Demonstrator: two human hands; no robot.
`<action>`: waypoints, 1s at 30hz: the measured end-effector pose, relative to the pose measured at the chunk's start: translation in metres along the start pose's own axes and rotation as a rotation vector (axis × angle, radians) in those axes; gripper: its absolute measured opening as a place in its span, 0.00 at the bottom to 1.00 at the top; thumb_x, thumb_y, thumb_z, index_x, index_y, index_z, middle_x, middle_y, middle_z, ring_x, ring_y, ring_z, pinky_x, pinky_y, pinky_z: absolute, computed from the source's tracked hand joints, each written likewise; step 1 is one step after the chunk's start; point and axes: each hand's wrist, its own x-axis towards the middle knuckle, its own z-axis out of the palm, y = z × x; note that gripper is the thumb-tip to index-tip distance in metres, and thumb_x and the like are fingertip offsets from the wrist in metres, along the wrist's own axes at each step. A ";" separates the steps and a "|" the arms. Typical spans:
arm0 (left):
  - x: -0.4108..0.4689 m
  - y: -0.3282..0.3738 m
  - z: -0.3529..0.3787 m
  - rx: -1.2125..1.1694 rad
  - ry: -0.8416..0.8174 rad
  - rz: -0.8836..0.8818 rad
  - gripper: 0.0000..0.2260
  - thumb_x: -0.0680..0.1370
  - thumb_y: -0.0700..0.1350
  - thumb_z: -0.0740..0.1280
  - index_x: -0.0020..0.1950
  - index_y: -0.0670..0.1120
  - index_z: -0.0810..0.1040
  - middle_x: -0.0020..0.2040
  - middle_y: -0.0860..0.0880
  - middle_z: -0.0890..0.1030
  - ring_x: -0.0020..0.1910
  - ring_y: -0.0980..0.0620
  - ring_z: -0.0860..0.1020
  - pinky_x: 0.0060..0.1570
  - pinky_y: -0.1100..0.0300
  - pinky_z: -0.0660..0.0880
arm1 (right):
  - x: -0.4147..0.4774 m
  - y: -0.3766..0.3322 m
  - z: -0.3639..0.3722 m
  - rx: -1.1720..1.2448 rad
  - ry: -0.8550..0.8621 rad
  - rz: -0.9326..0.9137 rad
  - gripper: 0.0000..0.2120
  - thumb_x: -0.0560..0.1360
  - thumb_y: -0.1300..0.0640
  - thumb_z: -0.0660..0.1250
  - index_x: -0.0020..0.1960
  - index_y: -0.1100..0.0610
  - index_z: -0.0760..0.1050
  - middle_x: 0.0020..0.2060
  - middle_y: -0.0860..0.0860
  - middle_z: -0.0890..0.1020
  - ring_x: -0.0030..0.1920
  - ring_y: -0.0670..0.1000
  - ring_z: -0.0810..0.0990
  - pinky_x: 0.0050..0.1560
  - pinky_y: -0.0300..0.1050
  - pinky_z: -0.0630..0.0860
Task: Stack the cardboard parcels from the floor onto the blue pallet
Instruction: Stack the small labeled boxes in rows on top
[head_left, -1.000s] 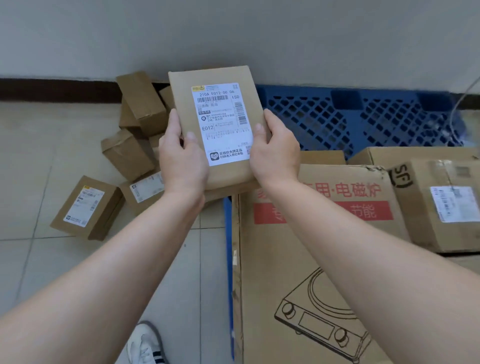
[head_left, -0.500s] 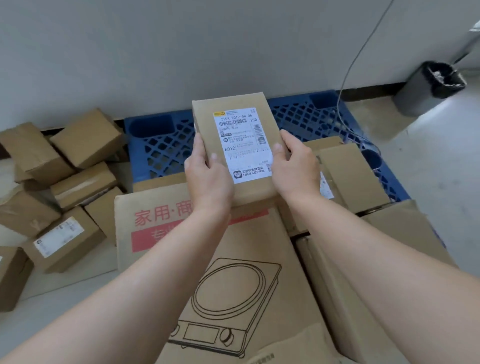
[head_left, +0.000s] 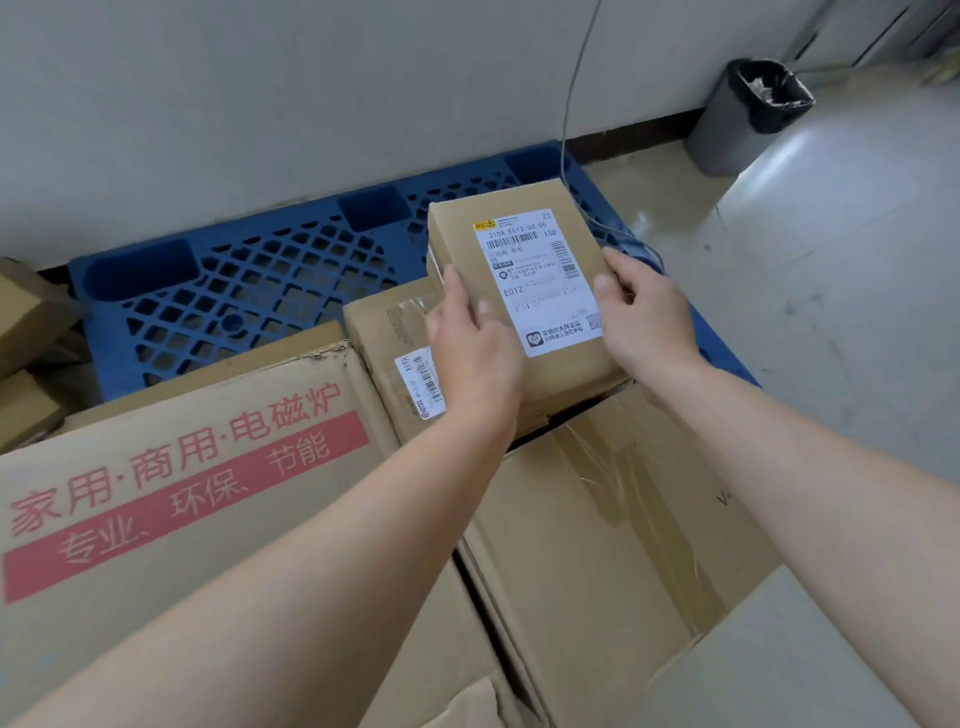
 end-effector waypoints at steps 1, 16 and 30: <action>0.001 -0.004 0.008 0.010 -0.020 -0.001 0.24 0.79 0.46 0.52 0.75 0.59 0.58 0.69 0.55 0.69 0.64 0.54 0.72 0.64 0.50 0.71 | 0.006 0.007 -0.004 -0.003 0.001 0.001 0.20 0.80 0.54 0.55 0.72 0.50 0.65 0.69 0.44 0.70 0.68 0.47 0.68 0.67 0.44 0.65; 0.019 -0.022 0.058 0.069 -0.134 -0.048 0.22 0.82 0.43 0.53 0.76 0.57 0.59 0.71 0.56 0.67 0.65 0.55 0.72 0.67 0.53 0.69 | 0.063 0.057 -0.016 -0.090 0.017 0.043 0.20 0.80 0.53 0.53 0.71 0.47 0.67 0.64 0.46 0.75 0.62 0.49 0.72 0.62 0.46 0.68; 0.004 -0.003 0.047 0.109 -0.126 -0.039 0.22 0.83 0.42 0.52 0.77 0.54 0.56 0.76 0.56 0.60 0.74 0.57 0.60 0.72 0.59 0.57 | 0.056 0.050 -0.015 -0.321 0.086 -0.099 0.13 0.80 0.56 0.52 0.58 0.58 0.72 0.50 0.56 0.78 0.54 0.61 0.74 0.50 0.51 0.69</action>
